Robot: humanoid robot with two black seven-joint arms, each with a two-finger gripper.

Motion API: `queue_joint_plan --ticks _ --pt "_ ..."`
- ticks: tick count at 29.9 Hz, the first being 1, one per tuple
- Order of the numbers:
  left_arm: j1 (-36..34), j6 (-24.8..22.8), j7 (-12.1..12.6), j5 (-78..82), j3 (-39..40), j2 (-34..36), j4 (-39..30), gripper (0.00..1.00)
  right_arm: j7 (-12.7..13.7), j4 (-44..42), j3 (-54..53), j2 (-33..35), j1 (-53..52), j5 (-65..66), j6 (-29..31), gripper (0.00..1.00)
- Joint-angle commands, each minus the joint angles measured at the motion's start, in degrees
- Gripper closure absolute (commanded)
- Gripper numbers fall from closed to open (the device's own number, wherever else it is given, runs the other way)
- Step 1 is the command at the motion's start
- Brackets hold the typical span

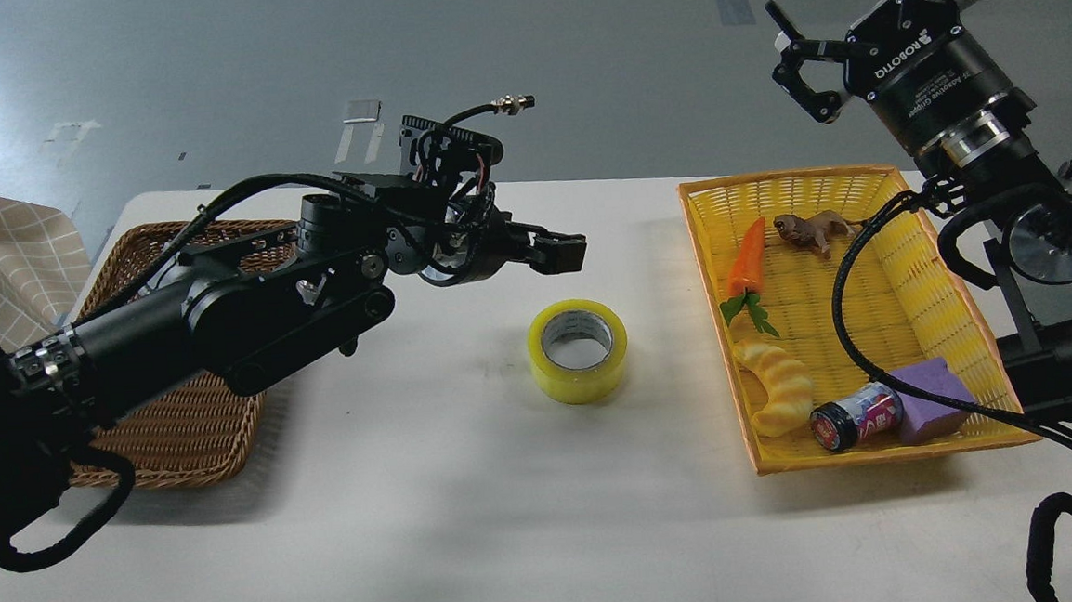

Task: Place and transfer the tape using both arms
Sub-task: 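Lower the left gripper onto the tape roll and grasp its rim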

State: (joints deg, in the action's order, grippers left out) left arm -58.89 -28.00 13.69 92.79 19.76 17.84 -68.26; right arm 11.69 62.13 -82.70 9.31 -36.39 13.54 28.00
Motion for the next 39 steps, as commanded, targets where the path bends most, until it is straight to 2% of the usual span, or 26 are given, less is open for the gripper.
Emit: queue_joint_plan --ticks 1,12,18,29,39 --pt "0.4 0.0 0.4 0.0 -0.7 -1.4 0.3 0.02 0.0 -0.1 0.0 -0.1 0.2 0.0 0.0 0.00" --pt "1.4 0.0 1.3 0.2 -3.4 -3.1 0.8 0.02 0.0 0.0 0.0 -0.2 0.0 0.0 0.0 0.00" --pt "1.6 0.0 3.8 0.1 -5.3 -3.1 0.8 0.02 -0.1 0.0 0.0 -0.2 -0.1 0.0 0.0 0.00" --pt "2.7 0.0 5.0 0.1 -5.3 -4.0 3.0 0.02 -0.1 -0.1 0.1 -0.1 0.1 0.0 0.0 0.00" --pt "4.0 0.0 4.9 0.1 -5.3 -5.2 6.4 0.02 -0.1 -0.5 0.1 -0.1 0.1 0.0 0.0 0.00"
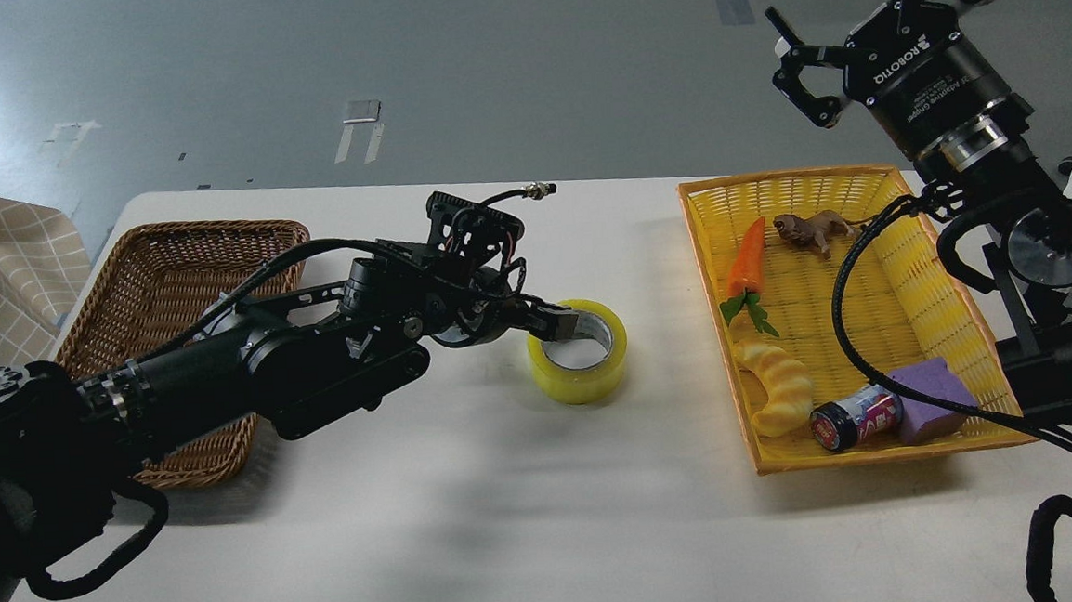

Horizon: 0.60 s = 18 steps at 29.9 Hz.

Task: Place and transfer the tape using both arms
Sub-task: 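Lower the left gripper onto the tape roll and grasp its rim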

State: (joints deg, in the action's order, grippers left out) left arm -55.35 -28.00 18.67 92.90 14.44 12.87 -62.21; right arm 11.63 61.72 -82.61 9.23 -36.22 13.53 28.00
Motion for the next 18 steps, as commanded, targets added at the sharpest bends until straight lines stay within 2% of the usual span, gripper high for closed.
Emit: queue_joint_plan --ticks 1,7,18 --pt "0.6 0.0 -0.1 0.0 0.0 -0.2 0.3 0.02 0.0 -0.1 0.0 0.0 -0.1 0.0 0.0 0.00" --pt "0.8 0.0 -0.5 0.0 0.0 -0.3 0.8 0.03 0.0 -0.1 0.1 0.0 0.0 0.0 0.0 0.00" --pt "1.3 0.0 -0.8 0.0 0.0 -2.5 2.5 0.12 0.0 -0.5 0.1 0.0 0.1 0.0 0.0 0.00"
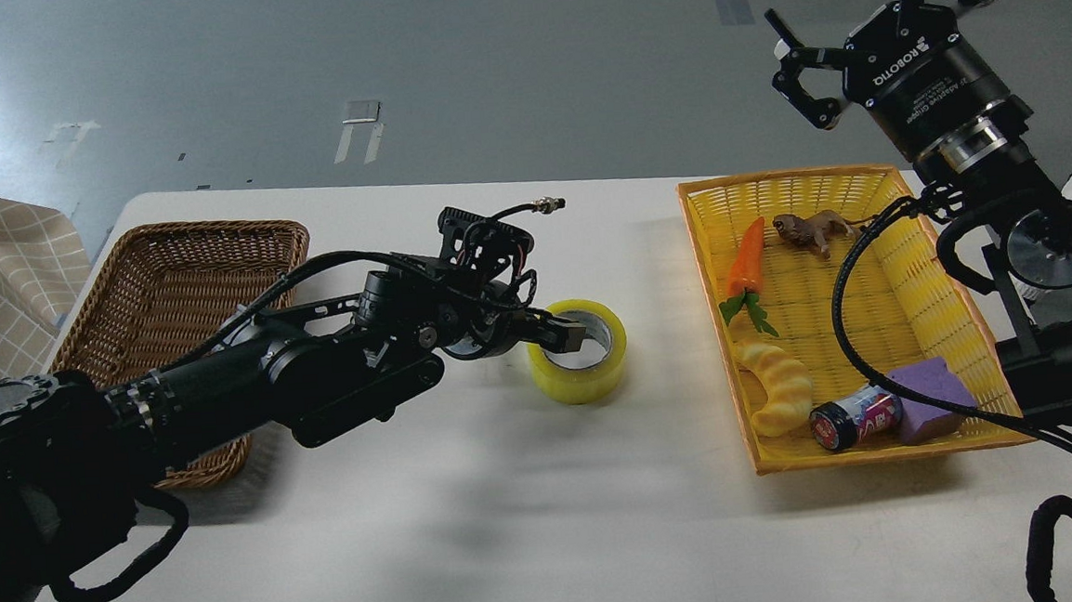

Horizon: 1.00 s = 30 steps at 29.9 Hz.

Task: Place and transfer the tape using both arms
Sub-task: 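Lower the left gripper onto the tape roll and grasp its rim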

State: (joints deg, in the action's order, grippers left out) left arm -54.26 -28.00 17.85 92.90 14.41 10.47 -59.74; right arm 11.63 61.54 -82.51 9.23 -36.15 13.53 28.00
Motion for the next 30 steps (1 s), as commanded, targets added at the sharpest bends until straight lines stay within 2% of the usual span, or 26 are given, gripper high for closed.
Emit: queue_joint_plan --ticks 1,5,7,8,10,12,14,15,16,17,18,20,21,23,30 --pt "0.5 0.0 0.0 0.0 0.1 -0.2 0.1 0.17 0.0 -0.4 0.0 0.0 0.0 0.0 0.0 0.00" --pt "0.6 0.0 -0.2 0.0 -0.1 -0.7 0.1 0.28 0.0 -0.3 0.0 0.0 0.0 0.0 0.0 0.00" --pt "0.6 0.0 -0.5 0.0 -0.1 -0.7 0.1 0.37 0.0 -0.3 0.0 0.0 0.0 0.0 0.0 0.00" --pt "0.6 0.0 -0.6 0.0 -0.2 -0.7 0.2 0.38 0.0 -0.3 0.0 0.0 0.0 0.0 0.0 0.00" --pt "0.5 0.0 -1.5 0.0 -0.9 -0.8 0.8 0.50 0.0 -0.3 0.0 0.0 0.0 0.0 0.0 0.00" --pt "0.5 0.0 -1.8 0.0 -1.0 -0.8 1.1 0.52 0.0 -0.3 0.0 0.0 0.0 0.0 0.0 0.00" --pt "0.4 0.0 -2.3 0.0 -1.0 -0.8 1.6 0.65 0.0 -0.4 0.0 0.0 0.0 0.0 0.0 0.00" --pt "0.3 0.0 -2.7 0.1 -1.0 -0.8 1.6 0.75 0.0 -0.4 0.0 0.0 0.0 0.0 0.0 0.00" --pt "0.4 0.0 -3.4 0.1 -1.1 -0.8 1.6 0.89 0.0 -0.4 0.0 0.0 -0.1 0.0 0.0 0.00" --pt "0.3 0.0 -3.9 0.1 -1.1 -0.8 1.6 0.97 -0.1 -0.4 -0.1 0.0 -0.1 0.0 0.0 0.00" --pt "0.1 0.0 -4.7 0.3 -1.6 -0.8 1.9 1.00 -0.1 -0.3 -0.1 0.0 -0.1 0.0 0.0 0.00" --pt "-0.2 0.0 -6.0 0.4 -2.5 -0.9 2.5 1.00 -0.1 -0.3 -0.2 0.0 -0.1 0.0 0.0 0.00" --pt "-0.6 0.0 -7.5 0.5 -3.4 -0.9 2.8 1.00 -0.1 -0.4 -0.2 0.0 -0.1 0.0 0.0 0.00" --pt "-1.2 0.0 -8.3 1.0 -4.0 -0.8 2.9 1.00 -0.2 -0.4 -0.1 0.0 -0.1 0.0 0.0 0.00" --pt "-3.7 0.0 -8.9 1.2 -4.0 0.4 2.9 1.00 -0.2 -0.3 -0.2 0.0 -0.1 0.0 0.0 0.00"
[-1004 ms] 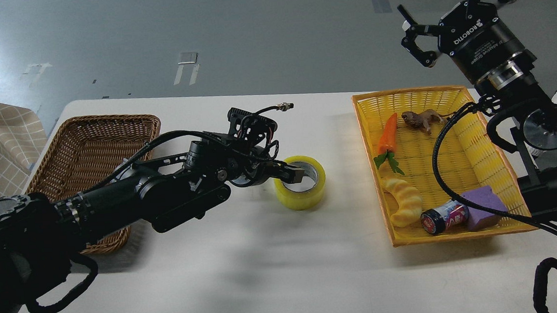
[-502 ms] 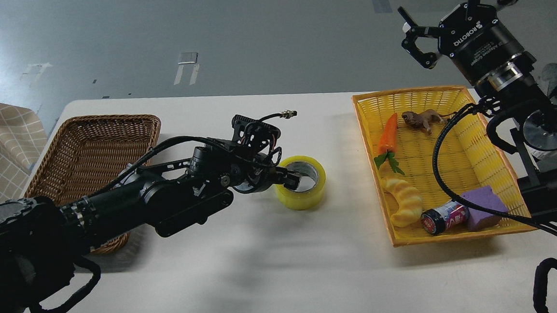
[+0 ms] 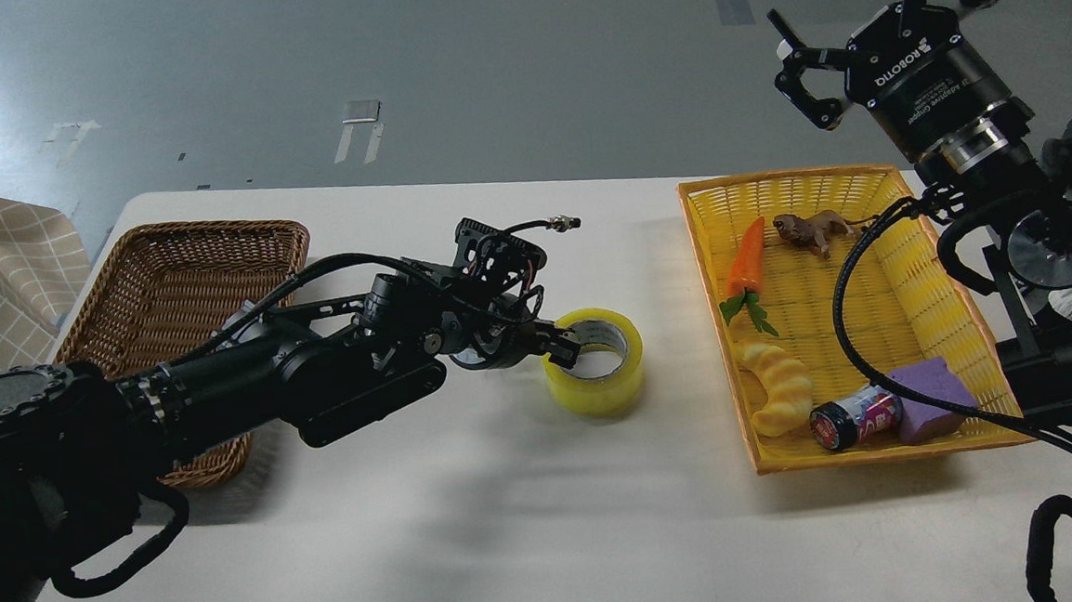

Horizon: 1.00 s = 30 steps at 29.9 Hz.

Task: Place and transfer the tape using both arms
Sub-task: 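Lower the left gripper onto the tape roll and grasp its rim, then lift the tape roll with the left gripper and lower it into the wicker basket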

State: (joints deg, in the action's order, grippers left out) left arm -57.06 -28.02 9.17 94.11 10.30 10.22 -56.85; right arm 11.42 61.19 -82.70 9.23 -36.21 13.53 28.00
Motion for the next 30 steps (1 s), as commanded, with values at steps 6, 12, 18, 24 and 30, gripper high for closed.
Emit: queue_joint_plan --ticks 6,12,18,24,30 --pt "-4.2 0.0 -0.5 -0.3 0.2 3.7 -0.8 1.00 0.0 0.0 -0.1 0.0 0.0 0.0 0.0 0.00" --pt "-8.7 0.0 -1.4 -0.8 0.3 8.8 -0.9 1.00 0.0 0.0 -0.1 0.0 0.1 -0.1 0.0 0.00" --pt "-12.5 0.0 -3.6 -0.8 0.2 15.7 -1.0 1.00 0.0 0.0 -0.2 -0.1 0.0 -0.1 0.0 0.00" --pt "-12.7 0.0 -5.1 -0.7 0.1 23.4 -1.9 1.00 0.0 0.1 0.0 -0.1 0.0 -0.1 0.0 0.00" --pt "-12.6 0.0 -5.6 -0.5 0.1 29.6 -2.1 1.00 0.1 0.1 0.3 -0.2 0.1 -0.1 0.0 0.00"
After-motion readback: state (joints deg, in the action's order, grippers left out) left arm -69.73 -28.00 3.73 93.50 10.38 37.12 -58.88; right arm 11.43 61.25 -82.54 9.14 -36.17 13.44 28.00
